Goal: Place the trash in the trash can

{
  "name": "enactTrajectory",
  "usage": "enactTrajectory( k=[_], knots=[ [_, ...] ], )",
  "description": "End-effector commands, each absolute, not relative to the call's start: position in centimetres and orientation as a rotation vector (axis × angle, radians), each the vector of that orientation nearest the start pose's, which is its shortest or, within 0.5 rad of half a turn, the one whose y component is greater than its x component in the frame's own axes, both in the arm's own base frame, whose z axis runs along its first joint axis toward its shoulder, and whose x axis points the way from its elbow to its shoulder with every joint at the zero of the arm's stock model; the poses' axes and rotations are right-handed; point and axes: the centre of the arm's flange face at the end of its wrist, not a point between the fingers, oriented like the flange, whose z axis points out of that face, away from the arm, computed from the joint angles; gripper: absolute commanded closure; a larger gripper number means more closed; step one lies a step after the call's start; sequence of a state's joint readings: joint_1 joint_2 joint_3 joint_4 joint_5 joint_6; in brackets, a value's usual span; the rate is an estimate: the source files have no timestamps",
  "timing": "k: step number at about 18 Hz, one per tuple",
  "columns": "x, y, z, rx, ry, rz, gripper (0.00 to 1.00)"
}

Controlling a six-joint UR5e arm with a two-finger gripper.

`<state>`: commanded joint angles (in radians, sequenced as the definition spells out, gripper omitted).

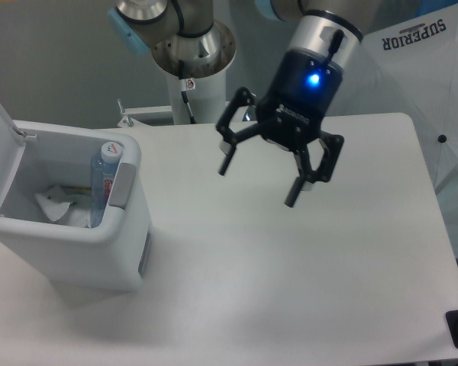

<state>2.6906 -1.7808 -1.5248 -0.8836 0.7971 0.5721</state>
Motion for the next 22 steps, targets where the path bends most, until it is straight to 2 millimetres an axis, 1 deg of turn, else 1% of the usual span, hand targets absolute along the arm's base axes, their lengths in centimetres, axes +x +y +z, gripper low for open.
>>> enactTrajectory(
  k=[2,3,5,6,7,9,10,12,14,16,18,20,22],
  knots=[
    [-46.1,44.1,47.6,-2.31,-0.37,-0.073,0.0],
    [-46.5,43.8,46.4,-2.36,-0.344,-0.027,0.0],
    [-46.9,43.0,44.7,-2.462,-0.293,0.075,0.0],
    [-46.9,42.8,43.9,-2.494,-0.263,0.097,0.0],
    [-47.2,42.7,43.3,-2.513,-0.226,0.112,0.0],
    [-48.4,43.2,41.9,-2.54,-0.12,0.133,0.0],
    [-49.1,43.3,41.4,-2.568,-0.072,0.156,0.0],
    [-49.5,43.0,41.1,-2.684,0.033,0.186,0.0],
    [-49.6,43.0,40.8,-2.818,0.165,0.126,0.0],
    [-48.7,44.0,41.2,-2.89,0.26,0.075,0.0],
    [-47.9,44.7,40.9,-2.924,0.319,0.072,0.0],
    [-47.4,44.9,40.7,-2.93,0.33,0.064,0.0],
    [-46.4,45.7,40.7,-2.928,0.357,0.062,0.0]
  ],
)
